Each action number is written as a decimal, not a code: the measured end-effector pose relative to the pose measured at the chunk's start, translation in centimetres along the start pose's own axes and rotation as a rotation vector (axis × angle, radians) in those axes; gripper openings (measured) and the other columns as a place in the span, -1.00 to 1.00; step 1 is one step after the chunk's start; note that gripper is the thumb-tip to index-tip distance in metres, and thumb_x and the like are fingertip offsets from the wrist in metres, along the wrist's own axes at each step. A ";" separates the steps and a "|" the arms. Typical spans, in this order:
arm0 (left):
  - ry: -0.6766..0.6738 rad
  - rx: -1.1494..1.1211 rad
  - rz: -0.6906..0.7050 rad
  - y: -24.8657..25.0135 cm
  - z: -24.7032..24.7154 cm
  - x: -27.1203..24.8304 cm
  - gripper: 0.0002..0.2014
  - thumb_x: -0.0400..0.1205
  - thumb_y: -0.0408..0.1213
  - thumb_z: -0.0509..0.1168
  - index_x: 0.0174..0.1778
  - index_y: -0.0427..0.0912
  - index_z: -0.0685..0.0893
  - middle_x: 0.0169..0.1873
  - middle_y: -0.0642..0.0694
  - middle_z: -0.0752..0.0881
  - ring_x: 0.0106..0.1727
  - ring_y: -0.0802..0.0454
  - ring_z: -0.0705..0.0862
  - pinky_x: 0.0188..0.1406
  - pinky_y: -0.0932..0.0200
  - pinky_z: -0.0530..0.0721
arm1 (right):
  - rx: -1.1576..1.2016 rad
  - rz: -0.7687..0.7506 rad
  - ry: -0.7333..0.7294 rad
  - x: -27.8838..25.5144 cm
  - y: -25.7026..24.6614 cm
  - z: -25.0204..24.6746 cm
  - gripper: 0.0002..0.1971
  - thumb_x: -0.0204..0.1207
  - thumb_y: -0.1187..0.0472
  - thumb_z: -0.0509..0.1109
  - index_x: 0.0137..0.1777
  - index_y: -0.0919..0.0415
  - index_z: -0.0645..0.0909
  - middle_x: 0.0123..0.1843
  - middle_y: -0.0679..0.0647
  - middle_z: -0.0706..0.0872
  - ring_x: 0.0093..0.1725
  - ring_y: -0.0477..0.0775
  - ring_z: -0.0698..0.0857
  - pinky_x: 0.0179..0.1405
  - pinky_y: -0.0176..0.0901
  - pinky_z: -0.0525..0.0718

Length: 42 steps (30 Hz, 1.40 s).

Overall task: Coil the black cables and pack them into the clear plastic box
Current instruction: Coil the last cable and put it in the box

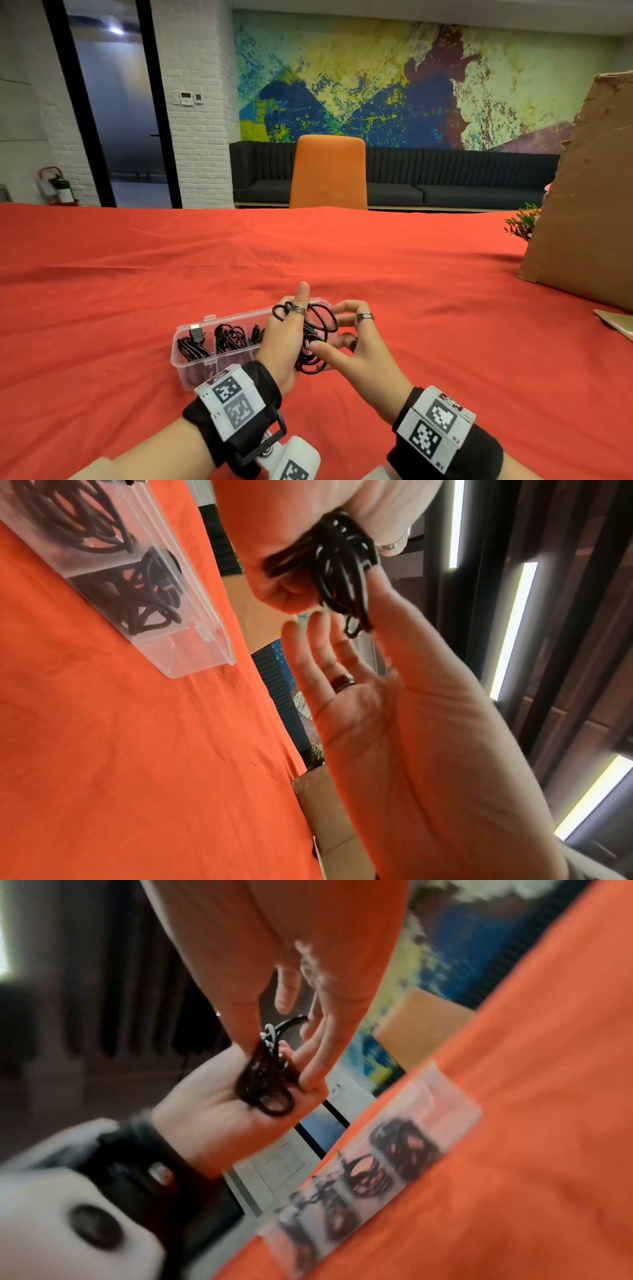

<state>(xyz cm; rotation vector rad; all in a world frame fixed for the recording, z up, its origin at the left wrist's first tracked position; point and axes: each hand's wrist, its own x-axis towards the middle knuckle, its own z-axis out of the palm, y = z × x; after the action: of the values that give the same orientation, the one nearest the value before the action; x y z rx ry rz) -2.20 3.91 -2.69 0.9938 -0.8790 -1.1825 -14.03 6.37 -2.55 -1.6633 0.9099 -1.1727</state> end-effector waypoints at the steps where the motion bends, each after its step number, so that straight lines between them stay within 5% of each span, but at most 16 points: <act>1: -0.006 -0.004 -0.017 0.1 0.0 -0.1 -0.37 0.42 0.26 0.26 -0.07 -0.35 0.59 -0.35 -0.32 0.75 -0.32 -0.16 0.75 -0.22 -0.06 0.74 | -0.101 -0.066 -0.006 -0.1 0.0 0.0 -0.54 0.37 0.25 0.53 0.10 -0.09 0.35 0.09 0.03 0.48 -0.21 -0.15 0.60 -0.21 -0.24 0.69; 5: -0.015 -0.022 -0.033 0.3 0.1 -0.2 -0.44 0.56 0.19 0.20 -0.25 -0.36 0.58 -0.50 -0.12 0.51 -0.60 0.06 0.56 -0.53 0.24 0.51 | -0.308 -0.232 0.017 -0.5 0.1 -0.1 -0.58 0.31 -0.08 0.47 0.11 -0.32 0.39 0.17 -0.15 0.40 0.05 -0.13 0.55 -0.14 -0.41 0.58; 8: -0.007 0.010 -0.028 0.2 0.0 0.0 -0.49 0.52 0.22 0.22 -0.46 -0.19 0.49 -0.53 -0.10 0.48 -0.55 0.04 0.47 -0.47 0.19 0.42 | -0.298 -0.246 0.079 0.1 0.1 -0.5 -0.62 0.36 0.01 0.51 0.08 -0.25 0.42 0.15 -0.18 0.43 0.06 -0.18 0.54 -0.15 -0.48 0.51; 13: -0.054 0.070 -0.100 0.2 -0.3 0.1 -0.47 0.48 0.29 0.20 -0.10 -0.19 0.62 -0.46 -0.11 0.65 -0.41 -0.07 0.65 -0.34 0.13 0.60 | -0.599 -0.333 0.021 0.5 0.1 -0.6 -0.74 0.33 -0.17 0.23 -0.01 -0.16 0.40 -0.03 -0.34 0.41 -0.05 -0.24 0.50 -0.21 -0.43 0.44; 16: -0.069 0.132 -0.114 0.4 -0.4 0.3 -0.45 0.47 0.34 0.14 -0.18 -0.15 0.60 -0.55 0.00 0.60 -0.48 0.05 0.59 -0.39 0.18 0.54 | -0.515 -0.301 0.011 0.8 -0.1 -0.8 -0.83 0.47 -0.02 0.34 -0.04 -0.15 0.39 -0.07 -0.33 0.48 -0.12 -0.26 0.53 -0.24 -0.45 0.44; 19: -0.099 0.143 -0.153 0.2 -0.5 0.6 -0.19 0.29 0.49 0.12 0.06 -0.18 0.70 -0.35 -0.11 0.70 -0.23 -0.07 0.70 -0.04 0.02 0.67 | -0.379 -0.220 -0.023 1.4 -0.5 -0.8 -0.82 0.58 0.18 0.30 0.01 -0.16 0.43 -0.09 -0.26 0.63 -0.20 -0.31 0.61 -0.28 -0.51 0.48; 22: -0.104 0.143 -0.137 0.0 -0.4 0.7 -0.08 0.24 0.54 0.06 0.14 -0.21 0.69 -0.29 -0.12 0.65 -0.29 -0.03 0.64 -0.21 0.10 0.59 | -0.461 -0.253 -0.013 2.1 -0.5 -1.1 -0.70 0.57 0.34 0.28 -0.12 -0.18 0.50 -0.30 -0.48 0.64 -0.24 -0.46 0.60 -0.29 -0.58 0.45; 24: -0.106 0.151 -0.146 -0.1 -0.3 0.9 -0.09 0.26 0.53 0.01 0.05 -0.25 0.72 -0.38 -0.10 0.61 -0.42 0.03 0.57 -0.36 0.16 0.51 | -0.450 -0.211 -0.035 2.5 -0.2 -1.3 -0.64 0.54 0.38 0.29 -0.21 -0.19 0.53 -0.38 -0.51 0.64 -0.27 -0.42 0.62 -0.31 -0.50 0.51; 27: -0.139 0.130 -0.167 0.2 -0.1 0.8 -0.31 0.33 0.48 -0.01 -0.38 -0.12 0.65 -0.51 -0.12 0.56 -0.54 -0.01 0.53 -0.53 0.22 0.48 | -0.331 -0.106 -0.057 2.8 0.2 -1.3 -0.67 0.54 0.40 0.28 -0.26 -0.10 0.59 -0.44 -0.24 0.68 -0.40 -0.25 0.62 -0.32 -0.18 0.63; 31: -0.163 0.114 -0.149 0.6 0.4 0.7 -0.35 0.51 0.38 -0.09 -0.49 -0.09 0.59 -0.63 -0.12 0.56 -0.62 -0.01 0.52 -0.59 0.25 0.44 | -0.146 -0.028 -0.015 3.0 0.4 -1.1 -0.72 0.54 0.46 0.27 -0.26 0.07 0.62 -0.50 -0.09 0.67 -0.52 -0.20 0.62 -0.45 -0.29 0.57; 34: -0.135 0.128 -0.146 0.1 0.3 1.0 -0.36 0.41 0.44 -0.05 -0.47 -0.08 0.59 -0.64 -0.06 0.53 -0.64 0.05 0.49 -0.57 0.25 0.43 | -0.142 -0.011 -0.028 2.9 0.3 -1.0 -0.74 0.53 0.42 0.28 -0.26 0.06 0.61 -0.45 -0.04 0.69 -0.48 -0.25 0.62 -0.39 -0.27 0.57; 38: -0.089 0.159 -0.166 -0.4 -0.1 1.3 -0.24 0.33 0.52 -0.04 -0.13 -0.08 0.72 -0.56 -0.01 0.55 -0.55 0.10 0.47 -0.34 0.12 0.62 | -0.273 -0.022 -0.047 3.1 0.8 -1.6 -0.86 0.56 0.19 0.31 -0.22 0.01 0.60 -0.16 -0.06 0.61 -0.29 -0.29 0.56 -0.16 -0.22 0.57; 42: -0.183 0.167 -0.192 0.5 0.3 1.0 -0.18 0.44 0.45 -0.15 -0.05 -0.19 0.72 -0.66 -0.05 0.56 -0.69 0.12 0.48 -0.67 0.36 0.39 | -0.201 -0.011 -0.129 3.5 -0.2 -2.7 -0.80 0.52 -0.03 0.33 0.08 -0.03 0.47 0.16 0.01 0.53 0.02 -0.16 0.60 0.01 -0.12 0.68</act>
<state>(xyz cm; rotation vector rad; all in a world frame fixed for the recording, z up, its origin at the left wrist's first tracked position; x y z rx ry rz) -2.11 2.94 -2.12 1.1368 -1.0584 -1.3969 -15.62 2.60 -0.80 -1.8835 0.9631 -0.9942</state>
